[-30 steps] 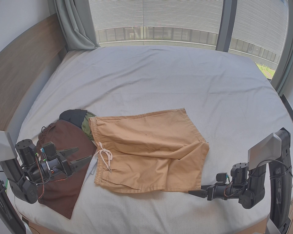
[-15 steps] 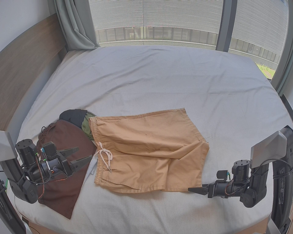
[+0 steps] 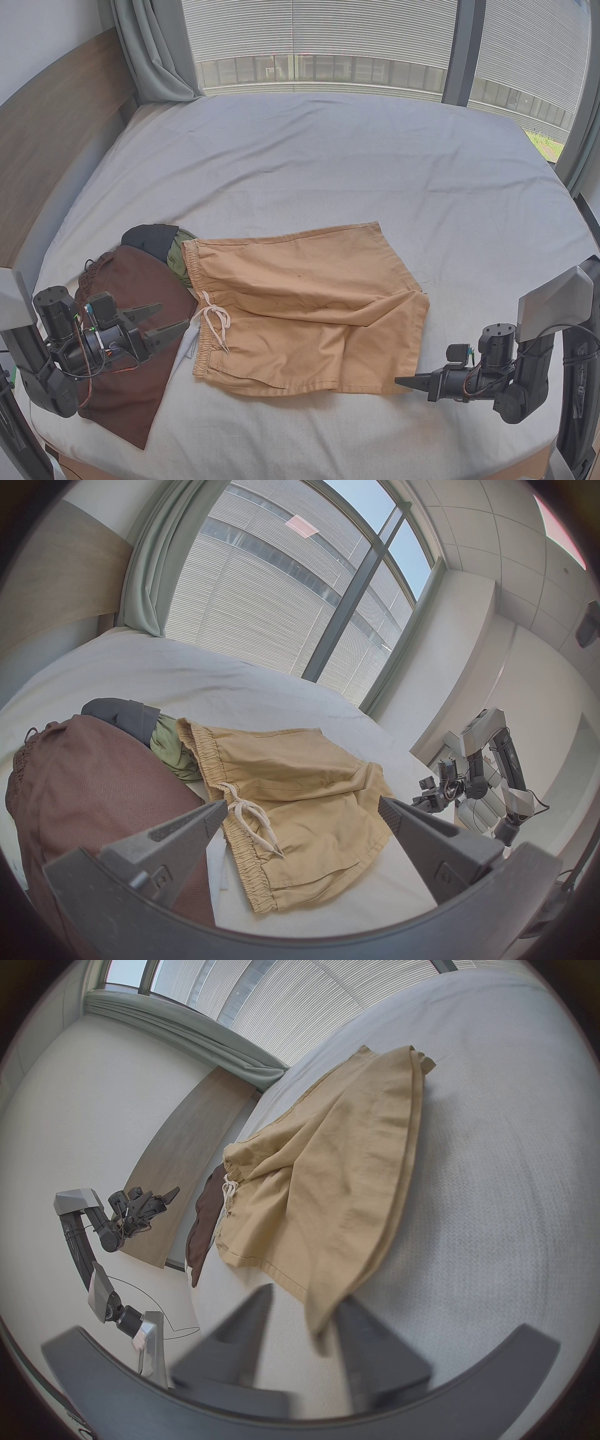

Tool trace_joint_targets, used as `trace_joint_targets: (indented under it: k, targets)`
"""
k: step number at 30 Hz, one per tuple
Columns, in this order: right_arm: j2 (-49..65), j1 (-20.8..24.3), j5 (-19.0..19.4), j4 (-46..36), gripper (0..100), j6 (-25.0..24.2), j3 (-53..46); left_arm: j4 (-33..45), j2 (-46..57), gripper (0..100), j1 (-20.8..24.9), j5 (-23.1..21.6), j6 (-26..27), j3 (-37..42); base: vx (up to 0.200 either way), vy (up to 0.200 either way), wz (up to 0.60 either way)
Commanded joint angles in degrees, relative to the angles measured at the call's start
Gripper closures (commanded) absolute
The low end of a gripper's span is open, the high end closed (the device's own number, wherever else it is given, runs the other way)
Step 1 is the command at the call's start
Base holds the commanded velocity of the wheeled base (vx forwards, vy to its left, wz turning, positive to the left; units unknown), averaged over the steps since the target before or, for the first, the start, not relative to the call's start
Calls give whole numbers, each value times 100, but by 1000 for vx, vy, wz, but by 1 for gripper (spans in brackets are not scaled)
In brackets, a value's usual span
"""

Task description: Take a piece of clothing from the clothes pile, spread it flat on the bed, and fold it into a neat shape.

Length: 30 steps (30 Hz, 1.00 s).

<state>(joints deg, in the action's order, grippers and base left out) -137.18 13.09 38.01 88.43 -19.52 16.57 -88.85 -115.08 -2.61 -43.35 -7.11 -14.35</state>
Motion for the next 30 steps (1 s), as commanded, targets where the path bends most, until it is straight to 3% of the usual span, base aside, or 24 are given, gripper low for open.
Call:
trace_joint_targets:
  k: [1,30]
  targets:
    - [16,-8,5,8,100,9,-4,-10,-111,0,-3,-7,-19,-51,0,0,0]
    - [51,-52,-31,8,100,62,-4,-1,-1711,0,41,-7,-54,204,0,0,0]
